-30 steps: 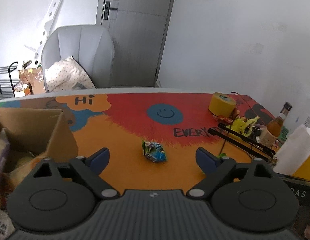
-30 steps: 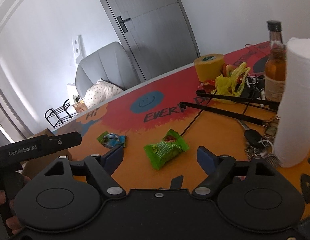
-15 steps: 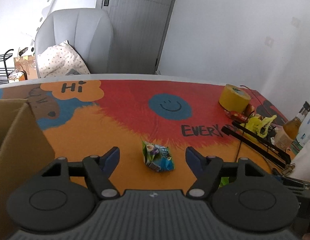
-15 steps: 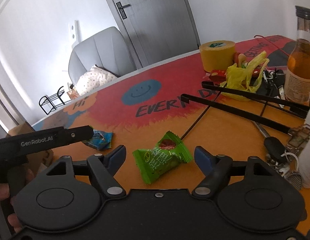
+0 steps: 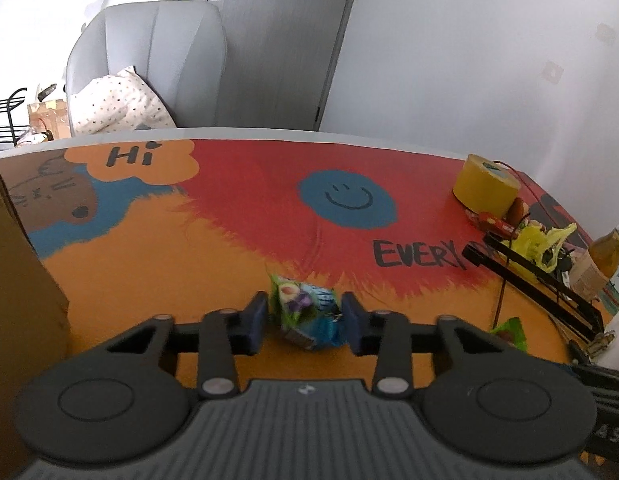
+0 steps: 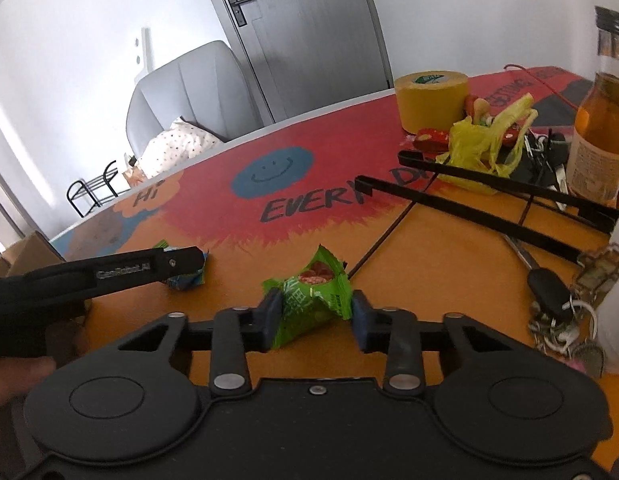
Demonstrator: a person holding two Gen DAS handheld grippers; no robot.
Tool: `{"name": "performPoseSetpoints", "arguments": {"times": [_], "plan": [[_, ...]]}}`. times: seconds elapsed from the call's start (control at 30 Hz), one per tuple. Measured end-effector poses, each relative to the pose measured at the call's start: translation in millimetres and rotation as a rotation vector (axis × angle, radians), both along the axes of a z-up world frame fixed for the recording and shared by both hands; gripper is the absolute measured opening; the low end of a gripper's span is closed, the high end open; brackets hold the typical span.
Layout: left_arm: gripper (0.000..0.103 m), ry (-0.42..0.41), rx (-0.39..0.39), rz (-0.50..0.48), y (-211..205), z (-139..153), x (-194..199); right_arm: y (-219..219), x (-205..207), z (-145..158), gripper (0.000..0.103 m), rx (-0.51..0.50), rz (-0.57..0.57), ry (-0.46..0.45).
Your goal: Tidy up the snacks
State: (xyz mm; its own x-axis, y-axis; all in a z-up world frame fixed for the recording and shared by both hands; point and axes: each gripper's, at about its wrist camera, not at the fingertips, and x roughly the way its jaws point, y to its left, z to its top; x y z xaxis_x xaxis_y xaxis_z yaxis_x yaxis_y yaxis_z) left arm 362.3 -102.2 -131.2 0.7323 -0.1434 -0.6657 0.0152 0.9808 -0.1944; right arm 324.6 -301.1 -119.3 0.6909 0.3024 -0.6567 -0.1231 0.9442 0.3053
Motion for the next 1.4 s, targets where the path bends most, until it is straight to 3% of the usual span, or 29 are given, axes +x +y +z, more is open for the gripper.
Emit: {"name": "performPoseSetpoints", "arguments": {"times": [0.07, 0.1, 0.2, 0.8, 1.13, 1.23, 1.3, 1.4], "plan": [[0.035, -0.001, -0.006, 0.006, 0, 0, 0, -2, -4, 2, 0.023, 0.006, -0.009, -0.006], [0.034, 0.002, -0.009, 0.006, 0, 0, 0, -3, -6, 3, 0.01, 0.01, -0.012, -0.005], [0.034, 0.0, -0.021, 0.005, 1, 5, -6, -5, -10, 7, 0.005, 0.008, -0.019, -0.006], [0.034, -0.047, -0.027, -0.036, 8, 37, -71, -6, -65, 35, 0.001, 0.023, -0.029, -0.061], [0.034, -0.031, -0.019, -0.056, 5, 31, -88, -22, -84, 17, 0.002, 0.028, -0.059, -0.006], [0.034, -0.024, -0.014, -0.061, 4, 28, -88, -27, -82, 11, 0.015, 0.029, -0.087, 0.02], [0.034, -0.018, -0.012, -0.061, 3, 26, -87, -29, -81, 9, 0.039, 0.045, -0.098, 0.023], [0.034, -0.013, -0.008, -0.059, 3, 24, -86, -24, -78, 6, 0.056, 0.039, -0.089, 0.012]]}}
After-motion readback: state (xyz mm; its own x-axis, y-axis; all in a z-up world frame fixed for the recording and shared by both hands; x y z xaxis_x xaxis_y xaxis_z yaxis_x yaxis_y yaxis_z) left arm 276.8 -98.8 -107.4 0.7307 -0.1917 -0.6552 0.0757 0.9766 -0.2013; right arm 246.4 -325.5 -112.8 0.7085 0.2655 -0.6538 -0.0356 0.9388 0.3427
